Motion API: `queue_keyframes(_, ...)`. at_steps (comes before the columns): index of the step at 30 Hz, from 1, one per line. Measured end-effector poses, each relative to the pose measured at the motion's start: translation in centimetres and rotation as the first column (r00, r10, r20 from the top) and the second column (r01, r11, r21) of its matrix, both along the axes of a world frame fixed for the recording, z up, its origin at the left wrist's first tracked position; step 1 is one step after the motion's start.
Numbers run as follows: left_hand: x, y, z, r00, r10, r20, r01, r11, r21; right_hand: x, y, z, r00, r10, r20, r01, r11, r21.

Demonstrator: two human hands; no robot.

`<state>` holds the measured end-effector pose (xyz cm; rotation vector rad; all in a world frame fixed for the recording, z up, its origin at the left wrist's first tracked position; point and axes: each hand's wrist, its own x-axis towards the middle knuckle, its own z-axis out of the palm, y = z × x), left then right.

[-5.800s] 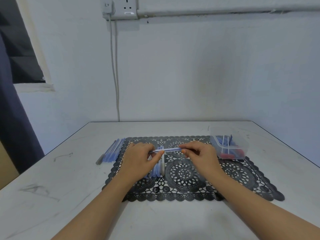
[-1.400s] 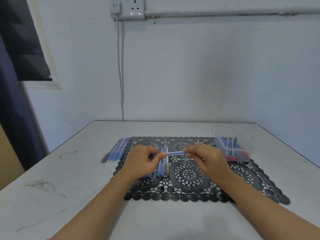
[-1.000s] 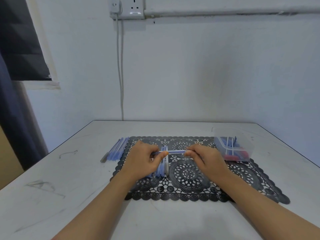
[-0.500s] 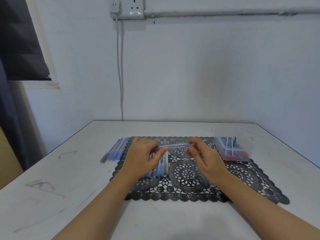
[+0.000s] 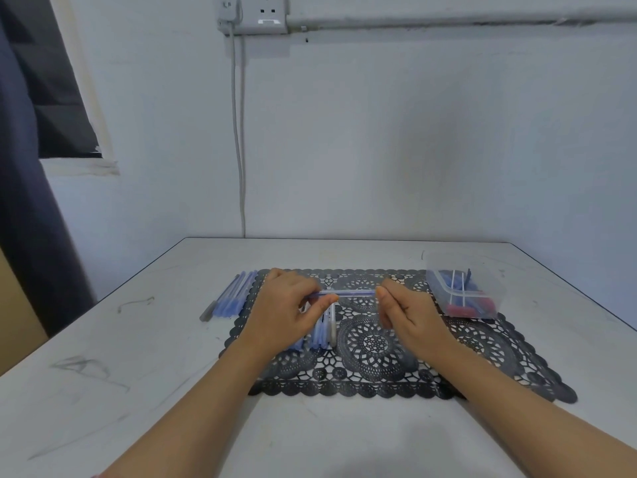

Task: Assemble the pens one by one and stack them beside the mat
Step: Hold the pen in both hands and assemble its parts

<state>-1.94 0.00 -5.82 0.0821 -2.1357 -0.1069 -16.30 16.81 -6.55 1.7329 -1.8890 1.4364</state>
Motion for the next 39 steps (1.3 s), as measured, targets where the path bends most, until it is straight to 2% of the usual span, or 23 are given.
queue_keyframes(4, 0.1, 0.0, 0.1, 1.000, 0.018, 0.007, -0.018, 1.000, -0.026, 0.2, -0.2, -0.1, 0.992, 0.010, 0.126, -0.013, 1.000, 0.023)
queue_keyframes(9, 0.0, 0.1, 0.1, 1.000, 0.028, -0.006, -0.028, 0.999, -0.037, -0.1, -0.2, -0.2, 0.998, -0.058, 0.026, 0.057, 0.997, 0.056)
queue_keyframes(13, 0.0, 0.1, 0.2, 1.000, 0.017, -0.012, -0.017, 0.997, -0.071, 0.2, -0.3, 0.0, 0.997, -0.059, 0.057, 0.057, 0.998, 0.041)
queue_keyframes(19, 0.0, -0.1, 0.0, 0.999, 0.019, -0.036, -0.023, 0.992, -0.125, 0.6, -0.3, 0.2, 0.958, -0.067, 0.279, 0.029, 0.990, 0.140)
queue_keyframes(23, -0.1, -0.6, -0.2, 0.997, 0.017, -0.072, -0.031, 0.982, -0.188, 1.1, -0.4, 0.7, 0.798, -0.019, 0.603, -0.120, 0.975, 0.189)
queue_keyframes(25, -0.1, -0.9, -0.3, 0.998, 0.032, -0.051, -0.042, 0.979, -0.202, 1.2, -0.4, 0.7, 0.778, -0.036, 0.627, -0.113, 0.974, 0.196)
queue_keyframes(28, -0.1, -1.6, -0.4, 0.996, 0.090, -0.001, -0.089, 0.984, -0.155, 1.1, -0.4, 0.2, 0.862, -0.115, 0.493, 0.004, 0.975, 0.221)
queue_keyframes(29, 0.0, -1.9, -0.4, 0.994, 0.113, 0.009, -0.111, 0.988, -0.111, 1.0, -0.4, 0.0, 0.903, -0.152, 0.403, 0.056, 0.969, 0.241)
queue_keyframes(31, 0.2, -2.4, -0.4, 0.986, 0.163, 0.022, -0.163, 0.987, 0.000, 0.8, -0.4, -0.3, 0.971, -0.203, 0.128, 0.155, 0.936, 0.315)
queue_keyframes(32, 0.3, -2.6, -0.3, 0.981, 0.192, 0.024, -0.193, 0.980, 0.045, 0.8, -0.5, -0.5, 0.980, -0.197, 0.007, 0.181, 0.912, 0.369)
queue_keyframes(34, 0.7, -3.3, -0.2, 0.961, 0.272, 0.038, -0.275, 0.956, 0.100, 0.8, -0.7, -0.9, 0.980, -0.149, -0.134, 0.196, 0.855, 0.481)
queue_keyframes(39, 1.9, -5.1, 0.1, 0.854, 0.503, 0.133, -0.520, 0.819, 0.242, 1.1, -1.2, -1.7, 0.954, -0.007, -0.301, 0.198, 0.766, 0.611)
